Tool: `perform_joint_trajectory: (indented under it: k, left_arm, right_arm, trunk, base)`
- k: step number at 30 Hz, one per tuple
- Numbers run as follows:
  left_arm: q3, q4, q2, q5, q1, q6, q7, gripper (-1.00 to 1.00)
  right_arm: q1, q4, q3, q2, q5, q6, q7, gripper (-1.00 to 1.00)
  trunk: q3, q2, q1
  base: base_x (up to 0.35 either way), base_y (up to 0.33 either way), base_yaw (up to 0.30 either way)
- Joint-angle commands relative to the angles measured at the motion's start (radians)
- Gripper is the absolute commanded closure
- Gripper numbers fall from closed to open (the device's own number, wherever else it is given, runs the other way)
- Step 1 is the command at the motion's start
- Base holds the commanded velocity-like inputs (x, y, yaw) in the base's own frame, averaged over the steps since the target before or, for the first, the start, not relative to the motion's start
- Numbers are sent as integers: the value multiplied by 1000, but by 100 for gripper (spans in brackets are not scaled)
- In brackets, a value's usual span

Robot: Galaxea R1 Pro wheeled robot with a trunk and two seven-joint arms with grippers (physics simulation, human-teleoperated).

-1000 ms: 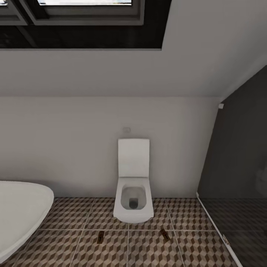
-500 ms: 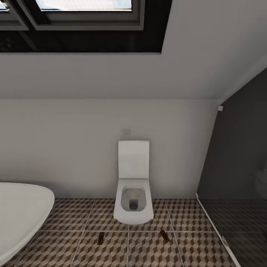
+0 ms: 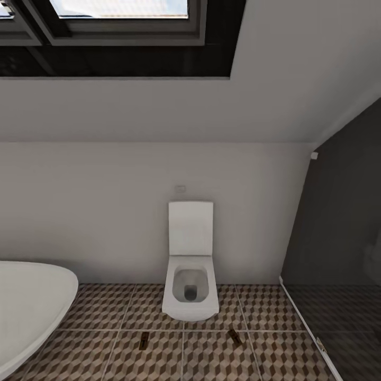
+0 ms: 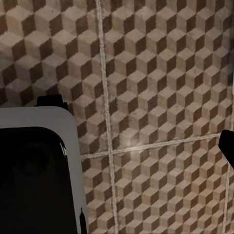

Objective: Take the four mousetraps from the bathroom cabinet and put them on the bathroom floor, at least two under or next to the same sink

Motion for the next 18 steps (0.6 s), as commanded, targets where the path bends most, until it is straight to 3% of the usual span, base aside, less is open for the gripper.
perform_joint_trajectory:
  k: [1,18]
  left_arm:
    - [-8,0,-1,9,0,-2,2,-100]
    - [-13,-7,3,-1,0,-2,4,-100]
  right_arm:
    - [-1,3,2,0,-5,-7,-1,-100]
    - [-2,2,2,1,0,0,-2,-100]
  trunk:
    - [-1,-1,0]
    - [-1,-1,0]
  base:
    - [0,0,0]
    - [0,0,0]
